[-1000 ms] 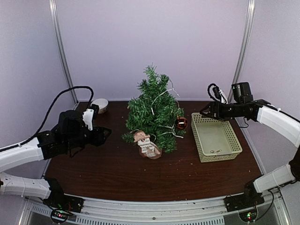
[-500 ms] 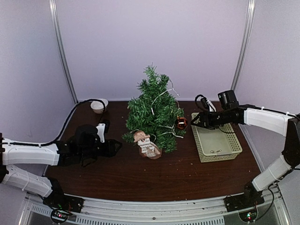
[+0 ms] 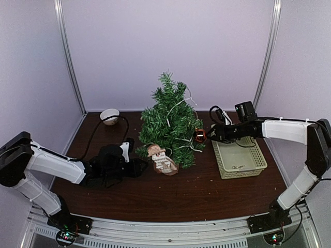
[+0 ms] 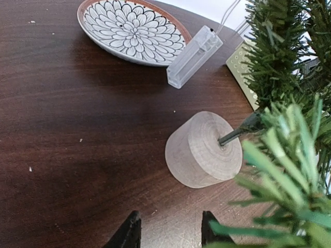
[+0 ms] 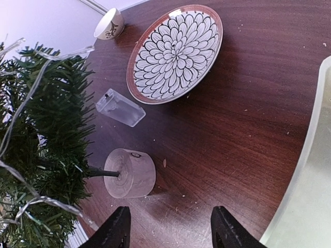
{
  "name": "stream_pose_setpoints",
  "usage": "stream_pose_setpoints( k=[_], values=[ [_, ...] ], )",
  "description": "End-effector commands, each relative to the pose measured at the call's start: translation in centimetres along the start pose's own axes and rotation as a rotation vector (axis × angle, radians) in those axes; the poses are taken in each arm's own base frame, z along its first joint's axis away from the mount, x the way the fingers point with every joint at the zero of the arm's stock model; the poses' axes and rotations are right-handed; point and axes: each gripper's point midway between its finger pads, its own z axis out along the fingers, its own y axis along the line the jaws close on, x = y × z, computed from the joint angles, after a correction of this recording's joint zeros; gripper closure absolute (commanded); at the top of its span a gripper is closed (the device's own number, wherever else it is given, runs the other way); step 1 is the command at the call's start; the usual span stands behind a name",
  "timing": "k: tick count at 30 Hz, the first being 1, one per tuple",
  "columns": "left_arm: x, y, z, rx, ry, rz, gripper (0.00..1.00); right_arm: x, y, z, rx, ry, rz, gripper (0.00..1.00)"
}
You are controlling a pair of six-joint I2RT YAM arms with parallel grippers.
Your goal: Decorate the small christmas tree
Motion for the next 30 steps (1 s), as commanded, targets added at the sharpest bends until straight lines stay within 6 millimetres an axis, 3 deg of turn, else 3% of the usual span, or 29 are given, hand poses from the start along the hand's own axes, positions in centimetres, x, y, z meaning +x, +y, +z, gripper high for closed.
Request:
stream_pose_setpoints(
  k=[1,8,15,20,26,30],
  values=[
    [-1.2,-2.1,0.7,0.080,-0.055,-0.027,0.60,-1.1,1.2,1.4,-0.059,-0.009,-0.012,0.45],
    [-0.6,-3.3,2.8,0.139,-0.054,-0.057,0.61,0.3,1.7,3.5,-0.082,0.037,-0.009,0.46],
    [0.3,-4.7,5.2,0.178,-0.037,-0.063,0.62,1.4,1.8,4.0,-0.094,0.057,-0.001,0.47],
    [0.6,-4.5,6.2,0.174,-0.039,-0.075,0.63,2.0,1.8,4.5,-0.095,0.072,0.008,0.50],
    [0.7,-3.2,5.9,0.139,-0.066,-0.111,0.64,2.8,1.9,5.5,-0.099,0.091,0.012,0.52],
    [-0.5,-2.4,4.9,0.127,-0.095,-0.121,0.65,3.3,2.3,5.8,-0.107,0.104,0.008,0.53]
  ],
)
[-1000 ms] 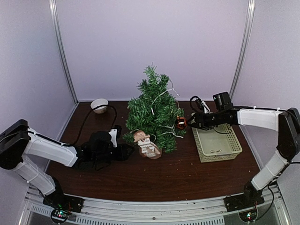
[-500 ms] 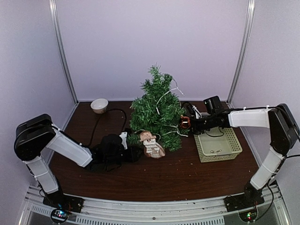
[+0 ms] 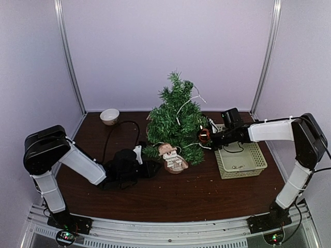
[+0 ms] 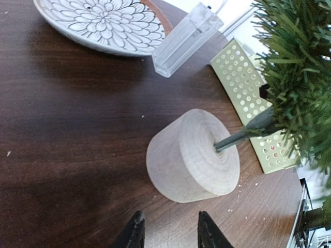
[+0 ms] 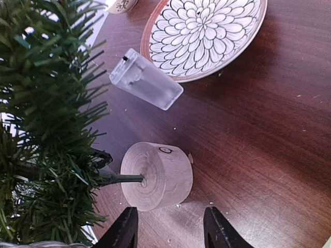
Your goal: Decorate the small christmas tree
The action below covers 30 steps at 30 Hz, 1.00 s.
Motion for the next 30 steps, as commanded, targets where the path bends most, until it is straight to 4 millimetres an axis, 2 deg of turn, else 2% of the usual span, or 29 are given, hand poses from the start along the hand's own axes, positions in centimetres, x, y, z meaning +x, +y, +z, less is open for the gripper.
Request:
stream_pose_setpoints(
  k=[1,6,10,14,21,26,30],
  values=[
    [-2.7,-0.2,-1.3,0.019,-0.081,-0.024,0.65,0.5,0.7,0.7,-0.024,0.008,-0.013,0.53],
    [-4.8,0.6,-3.2,-0.003,-0.120,-0.009,0.62,0.8,1.0,0.0,-0.017,0.000,-0.017,0.53],
    [-5.3,-0.7,-5.1,0.045,-0.123,0.060,0.56,0.6,0.1,-1.3,0.009,-0.021,-0.003,0.53],
    [-5.5,-1.1,-7.7,0.102,-0.174,0.068,0.56,-0.1,-0.6,-2.9,0.022,-0.051,0.012,0.52],
    [-5.4,-2.9,-10.6,0.157,-0.201,0.120,0.56,-1.2,-0.9,-5.0,0.061,-0.077,0.001,0.48],
    [-5.9,-5.5,-10.5,0.207,-0.181,0.173,0.54,-2.3,-1.0,-6.3,0.068,-0.108,0.000,0.46],
    [-6.3,-5.7,-9.4,0.202,-0.185,0.133,0.56,-2.8,-0.8,-6.8,0.071,-0.113,-0.006,0.45]
  ],
)
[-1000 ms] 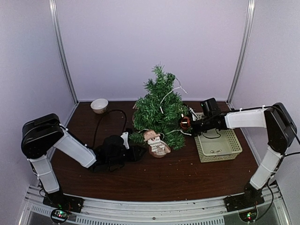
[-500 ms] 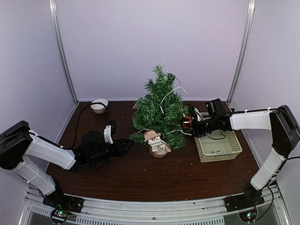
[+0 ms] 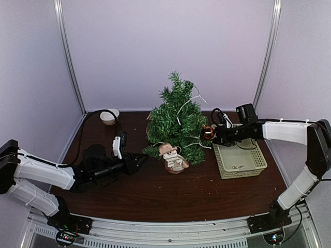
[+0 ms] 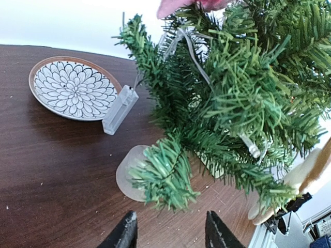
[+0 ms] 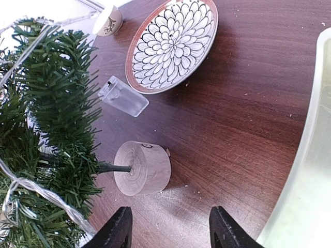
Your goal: Decorate the small christmas tree
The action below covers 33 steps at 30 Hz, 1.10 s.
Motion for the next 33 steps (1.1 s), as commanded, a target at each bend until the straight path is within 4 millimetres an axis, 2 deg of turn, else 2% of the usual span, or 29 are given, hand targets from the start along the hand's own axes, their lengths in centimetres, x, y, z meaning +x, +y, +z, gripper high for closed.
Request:
stream_pose_setpoints(
  k=[1,6,13,19,26,33],
  values=[
    [-0.9,-0.9,1.5,0.023,-0.021,-0.005,0.57,-1.9,0.9,-1.4,0.004,-0.044,-0.044,0.45],
    [-1.6,-1.0,2.7,0.022,-0.061,-0.030,0.69,-2.8,1.1,-2.5,0.010,-0.068,-0.059,0.44],
    [-2.4,-0.8,3.2,0.005,-0.099,-0.043,0.99,-2.6,1.1,-3.1,0.011,-0.067,-0.066,0.44],
    [-2.7,-0.3,3.1,-0.024,-0.101,-0.035,1.00,-2.5,1.4,-3.2,-0.006,-0.067,-0.072,0.44],
    [-3.5,1.8,3.2,-0.087,-0.091,-0.039,1.00,-2.5,1.9,-3.4,-0.026,-0.070,-0.087,0.44],
    [-4.8,2.7,4.2,-0.087,-0.054,-0.021,1.00,-2.3,2.4,-3.5,-0.052,-0.072,-0.091,0.43]
  ],
)
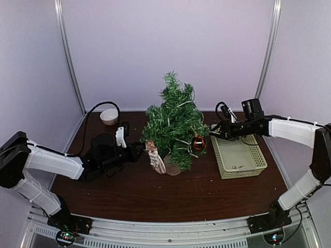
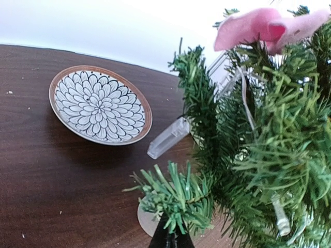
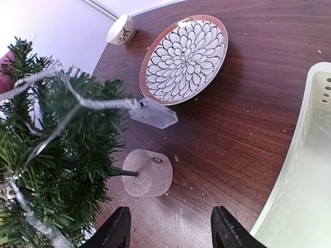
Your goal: Decorate the small christmas tree
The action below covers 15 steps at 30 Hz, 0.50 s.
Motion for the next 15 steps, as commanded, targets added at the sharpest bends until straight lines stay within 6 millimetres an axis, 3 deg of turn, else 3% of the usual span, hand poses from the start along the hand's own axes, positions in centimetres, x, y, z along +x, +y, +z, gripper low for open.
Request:
stream_pose_setpoints(
  k=[1,15],
  values=[
    [-2.1,-0.5,0.9,0.037,-0.008,0.017,1.00,-0.6,1.1,-0.8,-0.040,-0.028,-0.038,0.44],
    [-3.6,0.8,4.3,0.123,0.102,0.041,1.00,0.3,2.4,-1.2,-0.101,-0.026,-0.056,0.43]
  ],
)
